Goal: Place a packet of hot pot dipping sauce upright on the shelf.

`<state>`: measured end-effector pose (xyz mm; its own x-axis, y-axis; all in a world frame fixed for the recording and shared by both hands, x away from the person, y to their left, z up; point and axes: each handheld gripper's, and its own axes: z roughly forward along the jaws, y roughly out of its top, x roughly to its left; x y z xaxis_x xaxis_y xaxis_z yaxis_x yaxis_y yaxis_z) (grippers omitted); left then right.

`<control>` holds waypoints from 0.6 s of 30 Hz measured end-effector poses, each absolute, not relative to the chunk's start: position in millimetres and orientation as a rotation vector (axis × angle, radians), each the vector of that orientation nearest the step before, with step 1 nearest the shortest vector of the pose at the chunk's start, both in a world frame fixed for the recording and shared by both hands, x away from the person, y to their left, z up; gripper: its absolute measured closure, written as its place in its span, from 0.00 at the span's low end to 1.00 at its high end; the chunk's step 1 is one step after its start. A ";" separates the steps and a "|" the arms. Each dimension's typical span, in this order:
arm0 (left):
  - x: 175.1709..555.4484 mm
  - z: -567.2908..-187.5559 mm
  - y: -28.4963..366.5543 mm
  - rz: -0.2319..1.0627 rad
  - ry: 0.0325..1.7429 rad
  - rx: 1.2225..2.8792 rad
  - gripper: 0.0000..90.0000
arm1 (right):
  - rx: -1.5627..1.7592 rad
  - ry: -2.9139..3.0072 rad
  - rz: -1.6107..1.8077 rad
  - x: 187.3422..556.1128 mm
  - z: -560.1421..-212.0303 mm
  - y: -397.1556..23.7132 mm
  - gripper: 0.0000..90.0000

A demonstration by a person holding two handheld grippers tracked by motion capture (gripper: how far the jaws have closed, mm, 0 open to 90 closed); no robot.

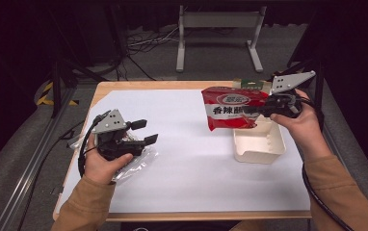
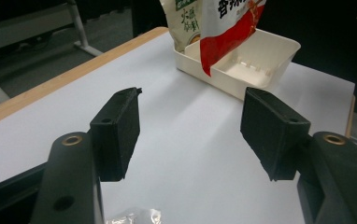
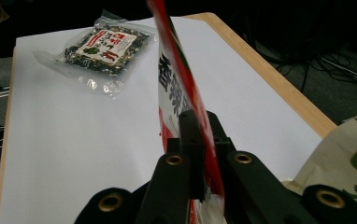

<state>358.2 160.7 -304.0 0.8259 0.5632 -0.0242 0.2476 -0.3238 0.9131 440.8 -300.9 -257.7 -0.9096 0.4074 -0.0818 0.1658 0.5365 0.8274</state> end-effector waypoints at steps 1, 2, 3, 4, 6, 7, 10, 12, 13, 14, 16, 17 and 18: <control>358.7 -304.7 161.1 0.360 0.611 1.914 0.40 | 0.487 2.509 1.313 442.8 -257.6 -303.2 0.99; 359.8 -305.5 161.9 0.370 0.609 1.918 0.40 | 0.492 2.505 1.316 444.9 -257.6 -305.5 0.99; 360.8 -306.5 162.8 0.373 0.614 1.920 0.39 | 0.499 2.501 1.317 446.9 -257.5 -307.8 0.99; 360.8 -306.5 162.8 0.373 0.614 1.920 0.39 | 0.499 2.501 1.317 446.9 -257.5 -307.8 0.99; 362.7 -308.6 164.7 0.378 0.629 1.919 0.39 | 0.505 2.490 1.318 450.7 -256.5 -312.4 0.99; 363.6 -309.7 165.8 0.381 0.634 1.917 0.39 | 0.506 2.485 1.320 451.8 -256.0 -313.8 0.99; 366.6 -312.7 169.4 0.381 0.644 1.913 0.38 | 0.505 2.467 1.291 455.5 -254.0 -319.8 0.99; 367.3 -313.3 170.3 0.378 0.651 1.916 0.37 | 0.510 2.462 1.289 456.2 -253.9 -320.8 0.99; 367.7 -314.0 170.7 0.382 0.659 1.915 0.36 | 0.518 2.450 1.284 458.5 -254.0 -324.5 0.99; 368.3 -314.5 171.4 0.391 0.659 1.917 0.35 | 0.525 2.446 1.285 459.6 -254.2 -326.4 0.99; 369.2 -316.1 173.3 0.395 0.669 1.914 0.34 | 0.535 2.436 1.289 461.8 -254.7 -330.2 0.99; 369.2 -316.1 173.3 0.395 0.669 1.914 0.34 | 0.535 2.436 1.289 461.8 -254.7 -330.2 0.99; 370.1 -317.1 174.6 0.410 0.670 1.912 0.34 | 0.550 2.427 1.292 463.9 -255.4 -334.1 0.99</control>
<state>370.1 174.6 -317.1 0.7870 0.6168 -0.0142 0.2680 -0.3210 0.9084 463.9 -334.1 -255.4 -0.8685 0.4831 -0.1113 0.1775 0.5125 0.8401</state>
